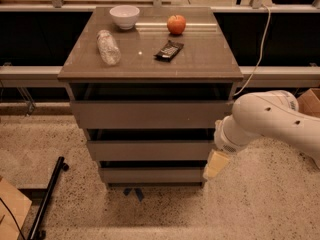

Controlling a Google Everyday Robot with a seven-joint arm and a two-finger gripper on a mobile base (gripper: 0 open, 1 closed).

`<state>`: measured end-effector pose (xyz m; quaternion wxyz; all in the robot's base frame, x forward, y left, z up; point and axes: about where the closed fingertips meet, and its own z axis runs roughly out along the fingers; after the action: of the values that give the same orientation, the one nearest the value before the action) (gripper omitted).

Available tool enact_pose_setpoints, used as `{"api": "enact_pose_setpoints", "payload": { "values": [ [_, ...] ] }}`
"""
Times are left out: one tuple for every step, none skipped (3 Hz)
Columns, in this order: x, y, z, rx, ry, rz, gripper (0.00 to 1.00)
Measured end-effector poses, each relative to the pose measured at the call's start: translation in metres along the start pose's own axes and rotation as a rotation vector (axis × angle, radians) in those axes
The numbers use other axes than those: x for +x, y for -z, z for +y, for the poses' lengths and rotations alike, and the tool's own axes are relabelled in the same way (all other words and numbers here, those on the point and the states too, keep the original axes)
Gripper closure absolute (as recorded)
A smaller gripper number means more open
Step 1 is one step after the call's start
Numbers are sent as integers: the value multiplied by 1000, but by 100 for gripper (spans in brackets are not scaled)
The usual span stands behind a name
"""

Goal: Open middle drawer

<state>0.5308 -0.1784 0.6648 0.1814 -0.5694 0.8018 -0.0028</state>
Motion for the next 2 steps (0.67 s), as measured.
{"api": "enact_pose_setpoints", "payload": {
  "values": [
    [1,-34,8,11,-13,-8,0],
    [-2,-73,1,28,-19,-54,0]
  ]
}}
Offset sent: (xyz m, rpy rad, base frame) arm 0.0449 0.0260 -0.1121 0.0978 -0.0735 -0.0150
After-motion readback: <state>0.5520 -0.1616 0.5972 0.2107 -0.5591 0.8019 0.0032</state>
